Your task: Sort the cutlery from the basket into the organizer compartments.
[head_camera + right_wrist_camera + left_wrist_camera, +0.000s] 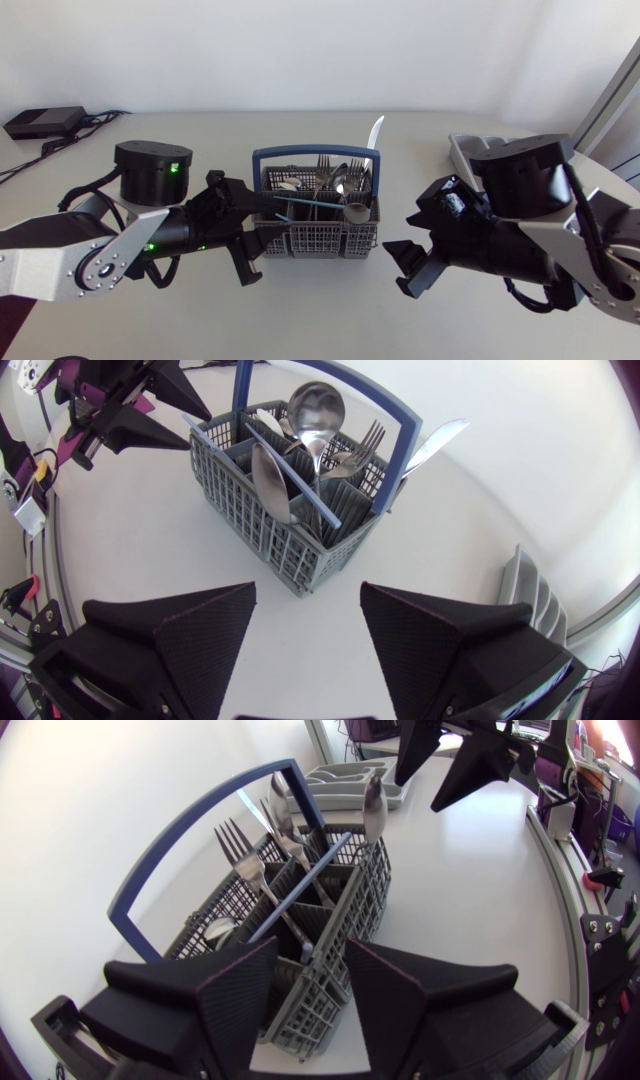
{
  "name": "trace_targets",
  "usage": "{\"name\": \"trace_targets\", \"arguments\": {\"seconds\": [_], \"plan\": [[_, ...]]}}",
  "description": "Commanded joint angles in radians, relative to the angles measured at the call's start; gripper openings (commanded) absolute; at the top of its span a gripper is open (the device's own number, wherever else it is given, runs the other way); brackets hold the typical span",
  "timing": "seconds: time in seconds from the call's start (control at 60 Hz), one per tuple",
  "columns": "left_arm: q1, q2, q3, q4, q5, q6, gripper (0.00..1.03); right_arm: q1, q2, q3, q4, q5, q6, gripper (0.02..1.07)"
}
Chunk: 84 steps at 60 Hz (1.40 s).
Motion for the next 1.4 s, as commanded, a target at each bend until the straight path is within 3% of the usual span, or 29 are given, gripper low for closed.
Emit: {"name": "trace_targets", "arguments": {"seconds": [0.0, 0.183, 0.433, 0.75, 1.383], "plan": [[-0.003, 0.016, 0.035, 0.018, -0.003, -0.017, 0.38, 0.01, 0.014, -0.018, 0.009, 0.005, -0.021, 0.78], [-0.006, 0.042, 0.038, 0.032, -0.003, -0.017, 0.28, 0.008, 0.015, -0.024, 0.017, 0.005, -0.024, 0.78], [-0.006, 0.053, 0.044, 0.043, -0.001, -0.017, 0.04, 0.008, 0.015, -0.038, 0.029, 0.005, -0.025, 0.78], [0.0, 0.036, 0.113, -0.041, 0.0, -0.015, 0.04, 0.008, 0.011, -0.039, 0.028, 0.006, -0.031, 0.78], [0.026, -0.226, 0.411, -0.54, 0.06, -0.017, 0.04, 0.062, -0.023, 0.036, -0.055, 0.019, -0.034, 0.82]]}}
